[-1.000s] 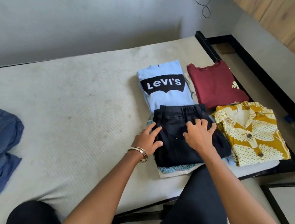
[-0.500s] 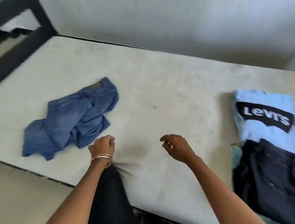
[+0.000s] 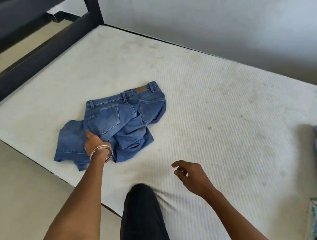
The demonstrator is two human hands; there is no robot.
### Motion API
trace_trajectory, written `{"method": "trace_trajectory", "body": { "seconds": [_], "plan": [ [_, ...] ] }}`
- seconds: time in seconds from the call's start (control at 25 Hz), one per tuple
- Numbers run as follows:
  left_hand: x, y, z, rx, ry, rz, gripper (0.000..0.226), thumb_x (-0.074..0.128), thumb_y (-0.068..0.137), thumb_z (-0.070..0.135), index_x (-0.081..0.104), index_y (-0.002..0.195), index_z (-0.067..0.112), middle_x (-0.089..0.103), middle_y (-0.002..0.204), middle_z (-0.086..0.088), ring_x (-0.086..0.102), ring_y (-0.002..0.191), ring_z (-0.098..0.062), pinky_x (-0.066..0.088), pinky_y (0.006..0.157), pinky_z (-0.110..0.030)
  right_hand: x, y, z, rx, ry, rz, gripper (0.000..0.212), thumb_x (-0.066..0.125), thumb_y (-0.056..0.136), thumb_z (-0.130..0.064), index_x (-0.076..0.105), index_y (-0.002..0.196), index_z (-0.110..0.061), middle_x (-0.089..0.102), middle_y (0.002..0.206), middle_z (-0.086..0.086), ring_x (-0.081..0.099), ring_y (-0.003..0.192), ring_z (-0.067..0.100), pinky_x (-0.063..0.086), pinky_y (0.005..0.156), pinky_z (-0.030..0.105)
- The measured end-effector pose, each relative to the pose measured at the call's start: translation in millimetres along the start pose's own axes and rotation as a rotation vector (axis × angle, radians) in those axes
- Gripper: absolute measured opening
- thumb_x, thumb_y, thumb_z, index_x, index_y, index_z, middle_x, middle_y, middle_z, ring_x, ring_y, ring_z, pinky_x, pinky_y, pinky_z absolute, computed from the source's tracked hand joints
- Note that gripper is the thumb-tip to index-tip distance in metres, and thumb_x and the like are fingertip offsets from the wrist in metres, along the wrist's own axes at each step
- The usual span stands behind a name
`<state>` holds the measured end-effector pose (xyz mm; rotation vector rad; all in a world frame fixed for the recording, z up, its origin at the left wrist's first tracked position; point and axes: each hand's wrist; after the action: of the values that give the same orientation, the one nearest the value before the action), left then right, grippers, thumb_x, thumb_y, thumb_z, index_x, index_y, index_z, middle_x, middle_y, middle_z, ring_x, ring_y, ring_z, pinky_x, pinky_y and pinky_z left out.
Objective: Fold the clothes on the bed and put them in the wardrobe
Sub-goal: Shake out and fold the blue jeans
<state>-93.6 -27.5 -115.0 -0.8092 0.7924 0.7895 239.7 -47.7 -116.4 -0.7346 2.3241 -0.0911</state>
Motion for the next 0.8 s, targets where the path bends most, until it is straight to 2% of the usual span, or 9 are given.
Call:
{"method": "trace_trajectory", "body": {
  "seconds": [0.12,0.24,0.32,0.4,0.52,0.56,0.64,0.72,0.8],
  "plan": [
    [-19,3,15,-0.168,-0.312,-0.061,0.048,0.060,0.088,0.016,0.048,0.132,-0.001,0.055,0.131,-0.023,0.055,0.117,-0.038,0.051,0.087,-0.040,-9,-3,0,0.058,0.108,0.054,0.028,0.054,0.091,0.003,0.068,0.110,-0.011,0.071,0.085,0.006,0.068,0.074,0.020,0.058,0.071,0.034],
    [-44,-21,47,-0.130,-0.390,-0.244,0.040,0.051,0.092,0.006,0.051,0.131,-0.004,0.055,0.132,-0.020,0.055,0.119,-0.033,0.047,0.081,-0.032,-20,-7,-10,0.096,0.265,0.151,0.028,0.053,0.091,0.007,0.069,0.103,-0.012,0.072,0.082,0.003,0.067,0.071,0.007,0.056,0.065,0.023],
    [-46,-69,68,0.041,-0.392,-0.255,0.034,0.049,0.089,-0.007,0.057,0.121,0.001,0.064,0.110,-0.019,0.060,0.102,-0.032,0.051,0.078,-0.026,-32,-13,-22,0.132,0.461,0.255,0.015,0.055,0.098,-0.009,0.069,0.102,-0.013,0.073,0.083,0.003,0.068,0.071,0.007,0.051,0.062,0.019],
    [-37,-132,82,0.386,-0.427,-0.382,0.040,0.048,0.087,-0.011,0.056,0.105,0.024,0.058,0.086,0.003,0.057,0.084,-0.018,0.046,0.064,-0.014,-46,-17,-28,0.163,0.616,0.381,0.020,0.053,0.100,-0.028,0.069,0.107,-0.018,0.074,0.090,0.001,0.069,0.078,0.012,0.052,0.064,0.023],
    [-9,-214,80,0.744,0.038,-1.221,0.021,0.045,0.093,0.005,0.054,0.108,0.017,0.056,0.083,-0.014,0.055,0.075,-0.023,0.039,0.063,-0.028,-73,-25,-21,0.237,0.696,0.640,0.033,0.051,0.099,-0.043,0.066,0.112,-0.017,0.071,0.101,0.000,0.066,0.093,0.015,0.051,0.077,0.028],
    [5,-232,73,0.846,0.332,-1.308,0.032,0.051,0.092,0.011,0.052,0.123,0.014,0.060,0.086,-0.018,0.058,0.073,-0.025,0.040,0.063,-0.028,-81,-31,-13,0.279,0.658,0.720,0.037,0.050,0.098,-0.046,0.065,0.111,-0.015,0.070,0.102,0.002,0.065,0.096,0.017,0.049,0.079,0.029],
    [26,-267,57,0.871,0.716,-1.364,0.057,0.063,0.089,0.022,0.042,0.142,0.022,0.067,0.084,-0.010,0.060,0.062,-0.013,0.043,0.060,-0.023,-95,-47,12,0.418,0.603,0.812,0.044,0.048,0.097,-0.052,0.063,0.109,-0.012,0.067,0.103,0.005,0.062,0.096,0.021,0.046,0.080,0.031],
    [45,-283,55,0.961,0.556,-1.296,0.048,0.064,0.089,0.026,0.051,0.135,0.025,0.065,0.077,-0.002,0.054,0.056,-0.004,0.042,0.057,-0.017,-102,-60,38,0.589,0.647,0.811,0.053,0.045,0.095,-0.060,0.060,0.113,-0.013,0.065,0.110,0.007,0.058,0.098,0.022,0.046,0.083,0.036],
    [55,-277,71,1.019,0.239,-0.944,0.024,0.064,0.088,0.023,0.067,0.111,0.024,0.061,0.068,0.002,0.050,0.054,-0.004,0.044,0.060,-0.020,-103,-66,53,0.678,0.755,0.774,0.062,0.056,0.087,-0.065,0.049,0.129,-0.020,0.059,0.121,0.004,0.057,0.107,0.024,0.050,0.093,0.045]
  ]
}}
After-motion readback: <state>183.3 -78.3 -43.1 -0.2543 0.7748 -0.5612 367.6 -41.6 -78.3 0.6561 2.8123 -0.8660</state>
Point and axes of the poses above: each hand's wrist, its own y-axis towards the middle knuckle, its own x-axis out of the palm, z = x × y
